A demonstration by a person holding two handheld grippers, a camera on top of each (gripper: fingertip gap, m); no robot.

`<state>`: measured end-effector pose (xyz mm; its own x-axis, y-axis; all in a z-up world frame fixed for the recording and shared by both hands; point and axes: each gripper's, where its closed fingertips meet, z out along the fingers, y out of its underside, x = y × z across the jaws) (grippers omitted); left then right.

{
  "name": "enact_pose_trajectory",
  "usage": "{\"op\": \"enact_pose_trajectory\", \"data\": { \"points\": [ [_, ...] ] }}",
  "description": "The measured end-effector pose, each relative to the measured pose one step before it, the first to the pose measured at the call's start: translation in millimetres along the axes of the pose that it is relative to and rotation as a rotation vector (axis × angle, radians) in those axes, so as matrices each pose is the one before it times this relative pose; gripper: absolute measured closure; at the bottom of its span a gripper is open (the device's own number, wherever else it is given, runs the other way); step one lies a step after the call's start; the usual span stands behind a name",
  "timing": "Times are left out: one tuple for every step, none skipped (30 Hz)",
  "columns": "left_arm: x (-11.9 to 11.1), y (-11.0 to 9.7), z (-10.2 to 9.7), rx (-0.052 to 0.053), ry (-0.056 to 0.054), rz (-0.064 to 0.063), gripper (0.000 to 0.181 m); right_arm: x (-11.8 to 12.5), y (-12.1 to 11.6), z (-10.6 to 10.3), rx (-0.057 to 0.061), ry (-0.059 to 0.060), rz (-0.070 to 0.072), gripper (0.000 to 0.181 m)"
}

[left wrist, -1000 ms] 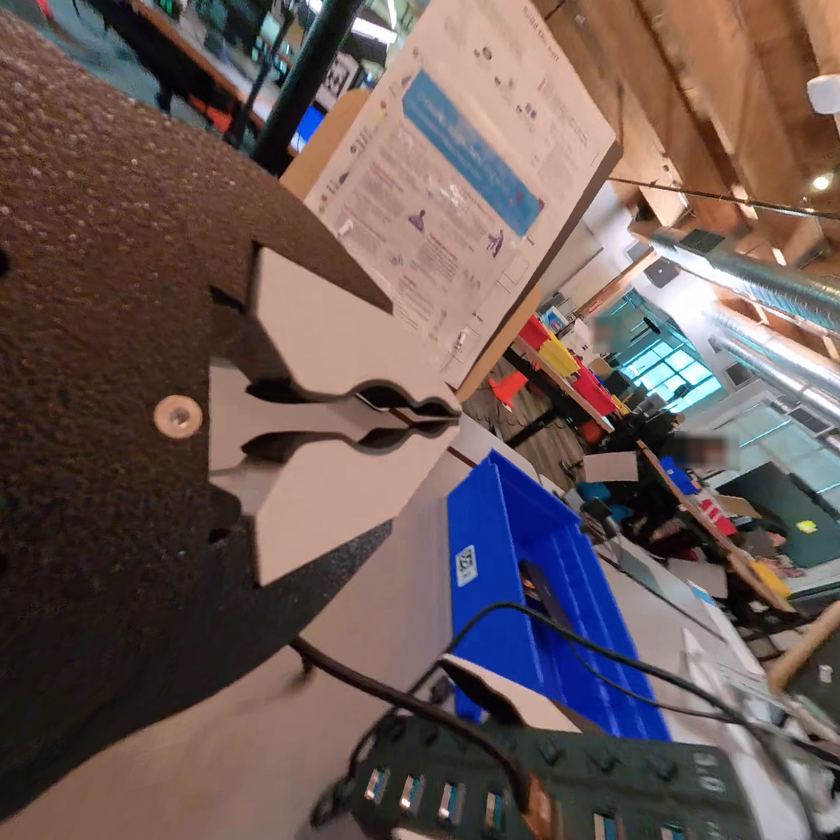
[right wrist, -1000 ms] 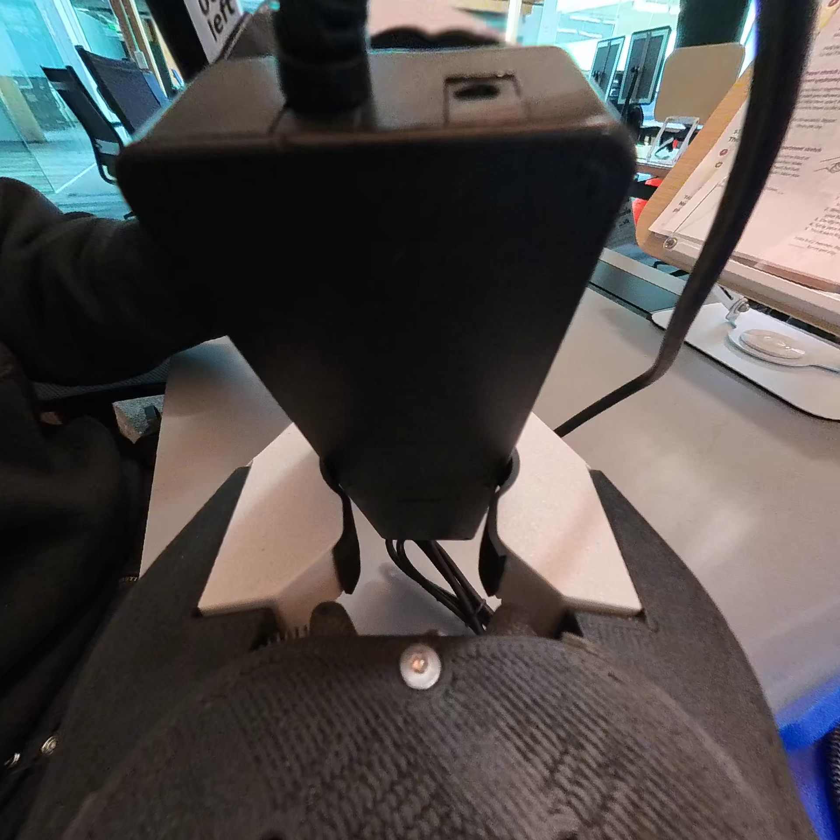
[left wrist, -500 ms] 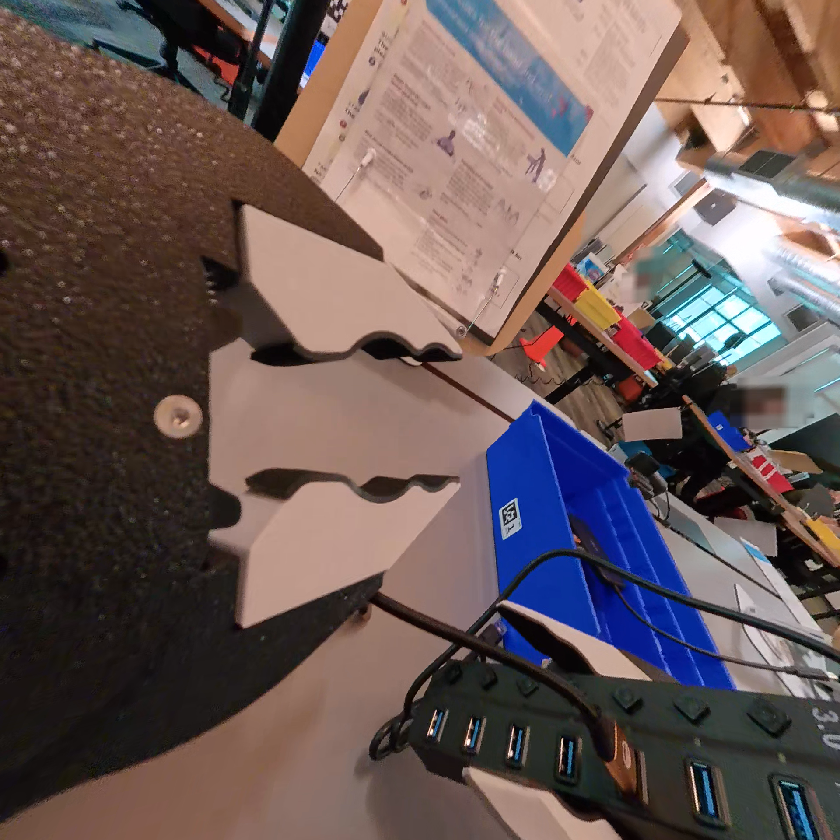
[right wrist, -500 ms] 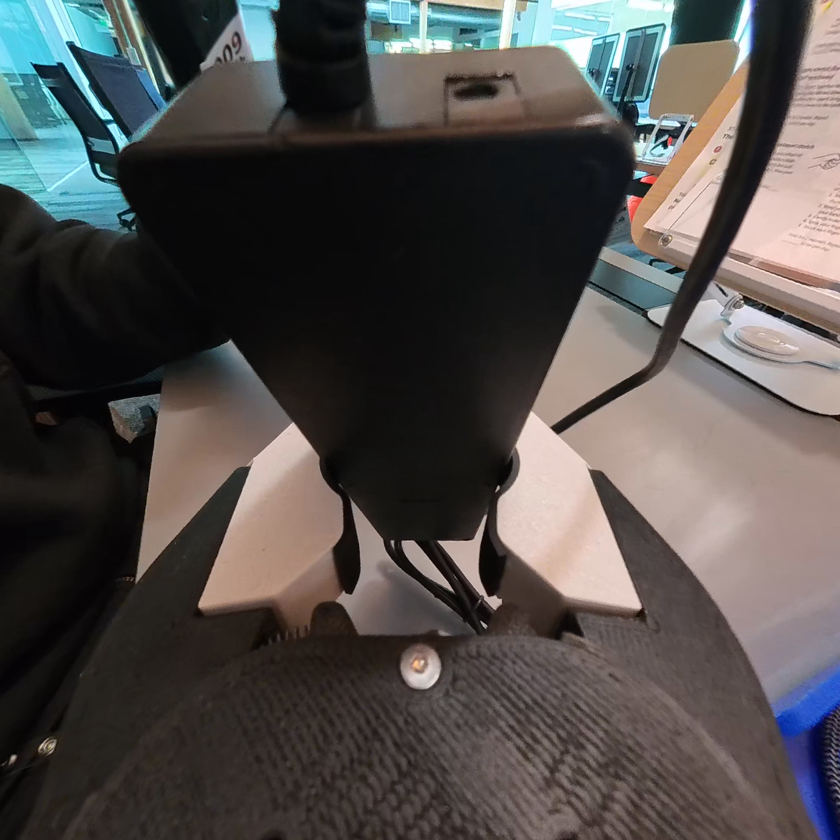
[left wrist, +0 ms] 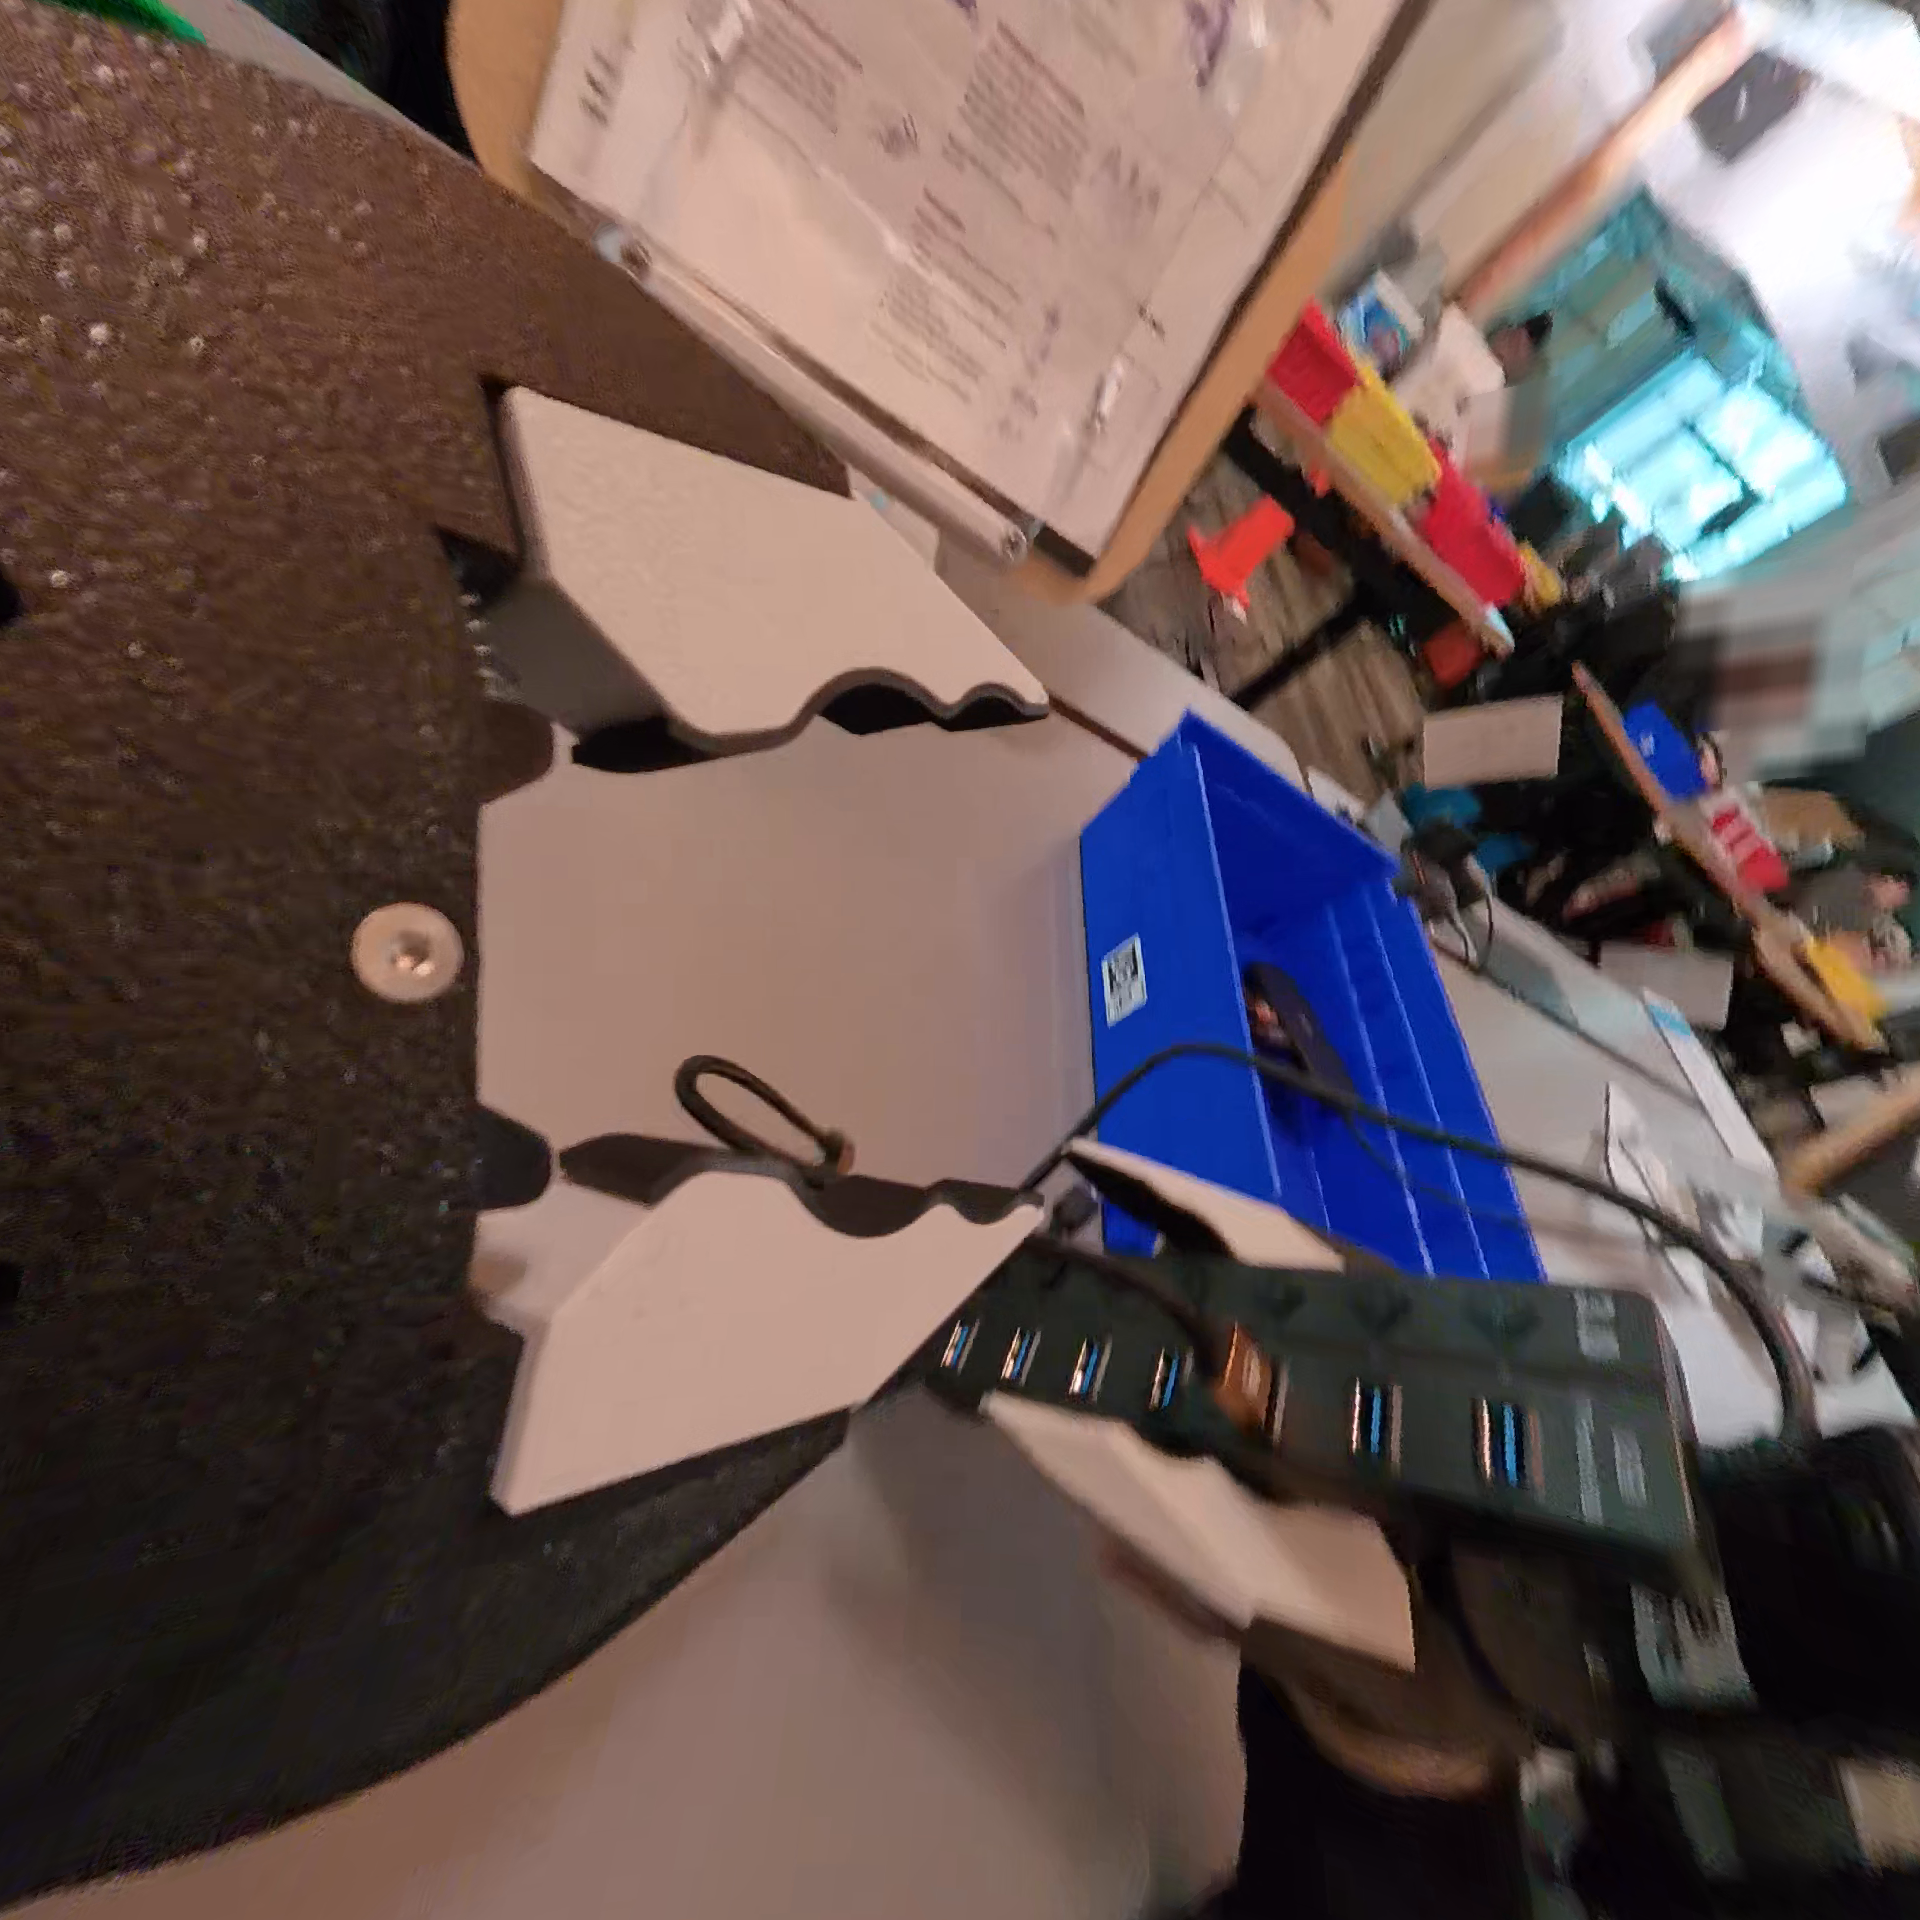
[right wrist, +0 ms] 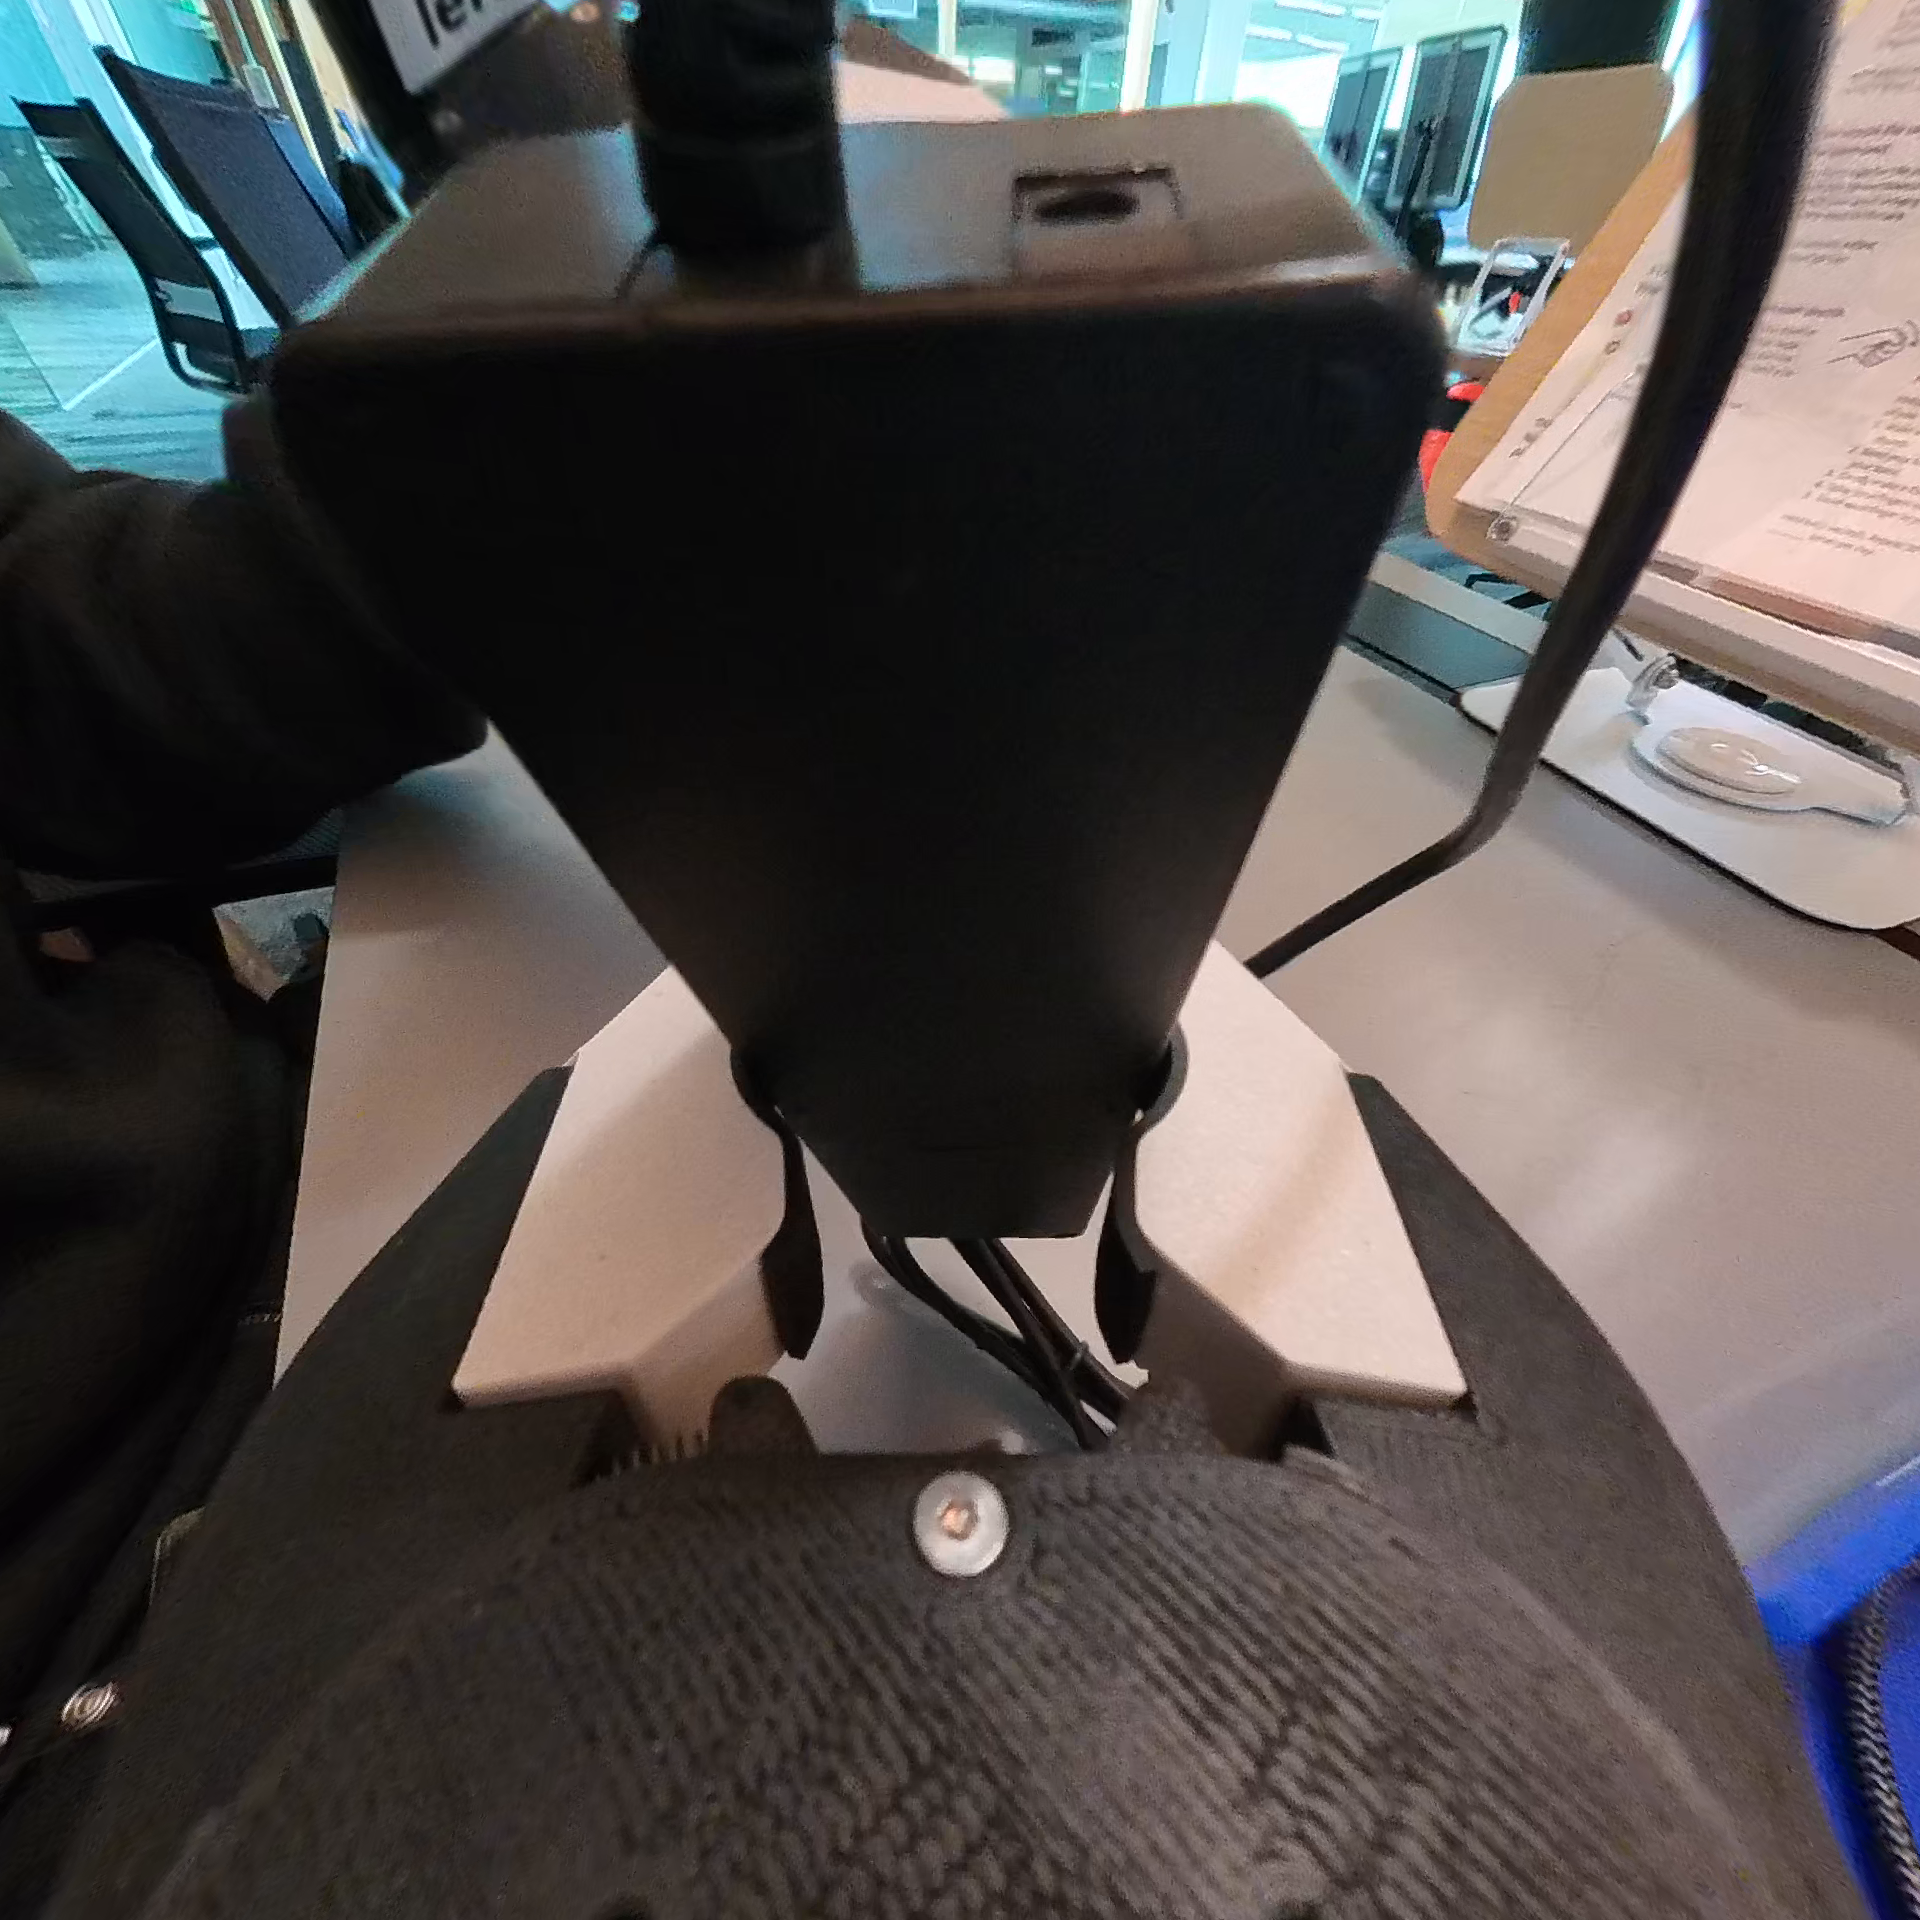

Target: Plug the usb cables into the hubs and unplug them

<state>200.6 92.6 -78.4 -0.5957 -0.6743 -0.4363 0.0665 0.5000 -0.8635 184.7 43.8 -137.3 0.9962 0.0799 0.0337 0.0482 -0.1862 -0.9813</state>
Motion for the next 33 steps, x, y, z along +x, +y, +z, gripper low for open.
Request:
{"op": "enact_pose_trajectory", "data": {
  "points": [
    [4.52, -4.73, -5.71, 0.0183, 0.0482, -0.0013, 0.095, 0.83, -1.1, -2.15, 0.0057, 0.0026, -0.0006, 0.12],
    [6.78, -4.53, -5.05, 0.0186, 0.0678, -0.0055, 0.096, 0.92, -1.27, -1.9, 0.0066, 0.0028, 0.0019, 0.12],
    [6.15, -3.0, -3.59, 0.0073, 0.0678, -0.0184, 0.097, 0.12, -1.2, -1.45, 0.0068, -0.003, 0.0021, 0.12],
    [3.57, -2.72, -2.31, 0.0036, 0.0521, -0.0238, 0.096, -0.77, -1.51, -0.95, 0.0092, -0.0068, 0.0002, 0.12],
    [1.85, -4.3, -0.83, 0.0184, 0.0359, -0.0153, 0.097, -0.96, -1.75, -0.4, 0.0117, -0.0057, -0.002, 0.12],
    [3.12, -4.1, 1.16, 0.0272, 0.0395, -0.0081, 0.098, -1.68, -1.74, 0.16, 0.0107, -0.0079, -0.0009, 0.12],
    [4.18, -1.91, 3.52, 0.0227, 0.0486, -0.0143, 0.099, -2.13, -1.6, 0.62, 0.0092, -0.0113, 0.0023, 0.12],
    [4.39, 1.15, 5.81, 0.0113, 0.0525, -0.0235, 0.102, -1.77, -1.91, 0.98, 0.0112, -0.0083, 0.0019, 0.12],
    [2.15, 2.27, 7.41, 0.012, 0.0378, -0.0223, 0.102, -1.28, -1.63, 1.12, 0.009, -0.0062, 0.0026, 0.12],
    [-0.26, 1.91, 7.76, 0.0205, 0.0171, -0.015, 0.101, -1.85, -1.01, 1.31, 0.0057, -0.0098, 0.0028, 0.12],
    [1.25, 1.54, 7.12, 0.0242, 0.019, -0.0084, 0.103, -1.54, -0.68, 1.3, 0.0048, -0.007, 0.0012, 0.12],
    [3.7, 0.46, 6.29, 0.0269, 0.0269, -0.0041, 0.105, -0.73, 0.07, 0.85, -0.0005, -0.0022, -0.0009, 0.12],
    [3.07, -0.64, 5.29, 0.0312, 0.0172, -0.0008, 0.107, -0.77, 0.76, 0.48, -0.0047, -0.0025, -0.0025, 0.12],
    [2.77, -0.12, 3.96, 0.0265, 0.0127, 0.0052, 0.111, -0.11, 0.37, -0.19, -0.0019, 0.0, -0.0016, 0.12],
    [3.05, 1.64, 2.9, 0.0144, 0.0149, 0.0075, 0.114, -0.32, -1.0, -1.12, 0.0077, -0.0028, 0.0029, 0.12],
    [0.98, 2.16, 1.85, 0.0102, 0.0035, -0.0052, 0.115, 0.1, -1.28, -1.56, 0.0086, -0.0022, 0.0055, 0.12],
    [0.21, 2.5, 1.21, 0.0049, 0.0026, -0.0118, 0.116, 0.93, -0.02, -1.52, 0.0013, 0.0025, 0.0014, 0.12],
    [0.27, 2.33, 0.1, 0.0045, 0.0033, -0.0054, 0.119, 1.75, 0.47, -1.28, -0.0019, 0.0088, -0.0027, 0.12],
    [-0.97, 1.25, -0.53, 0.0104, -0.0071, 0.0009, 0.122, 0.88, 0.22, -1.21, 0.0008, 0.0026, 0.0001, 0.12],
    [-1.89, 0.12, -1.04, 0.0167, -0.0146, 0.0034, 0.129, -0.03, -0.84, -0.92, 0.007, -0.0034, 0.0038, 0.12],
    [-1.49, -0.06, -1.06, 0.0191, -0.0133, 0.0024, 0.134, -0.04, -1.62, -0.58, 0.0117, -0.0025, 0.003, 0.119],
    [-0.06, -0.01, -1.58, 0.0207, -0.0052, 0.0013, 0.139, 0.0, -1.74, -0.58, 0.011, -0.0032, 0.0054, 0.119],
    [0.42, -0.14, -2.57, 0.0247, -0.0027, -0.0021, 0.154, -0.25, -1.99, -0.55, 0.0127, -0.0045, 0.0048, 0.119],
    [-0.86, -0.59, -3.27, 0.0306, -0.0106, -0.0047, 0.161, -1.07, -2.75, -0.88, 0.0181, -0.009, 0.0059, 0.119],
    [-2.42, -1.34, -4.07, 0.0369, -0.0207, -0.0034, 0.168, -1.61, -3.08, -0.87, 0.0201, -0.0119, 0.0088, 0.119],
    [-2.72, -2.09, -4.12, 0.0398, -0.0229, -0.0064, 0.181, -0.8, -2.0, -0.48, 0.0135, -0.0063, 0.0072, 0.119],
    [-0.11, -2.3, -3.06, 0.0369, -0.0029, -0.0142, 0.181, -0.13, -0.28, 0.14, 0.0027, -0.0016, 0.003, 0.119],
    [2.14, -2.68, -2.05, 0.0349, 0.011, -0.0092, 0.181, -0.4, 1.31, 1.02, -0.0057, -0.0029, -0.0007, 0.119],
    [0.44, -2.31, -1.45, 0.0282, -0.0018, 0.0021, 0.181, -0.64, 1.56, 1.58, -0.0048, -0.0044, 0.0013, 0.12],
    [-1.42, -1.37, -0.94, 0.0179, -0.0142, 0.0071, 0.181, -0.61, 1.31, 1.73, -0.0023, -0.0043, 0.0041, 0.12],
    [-1.38, -0.04, -0.55, 0.0043, -0.01, -0.0007, 0.181, -0.59, 1.29, 1.68, -0.003, -0.0043, 0.004, 0.12],
    [0.23, 0.02, -0.36, 0.0016, 0.0016, -0.004, 0.181, -0.38, 1.23, 1.45, -0.0039, -0.0024, 0.0014, 0.119],
    [2.17, -1.14, -0.46, 0.0099, 0.0119, -0.0009, 0.181, -0.12, 1.15, 1.03, -0.0047, -0.0002, -0.0006, 0.119]
  ]
}}
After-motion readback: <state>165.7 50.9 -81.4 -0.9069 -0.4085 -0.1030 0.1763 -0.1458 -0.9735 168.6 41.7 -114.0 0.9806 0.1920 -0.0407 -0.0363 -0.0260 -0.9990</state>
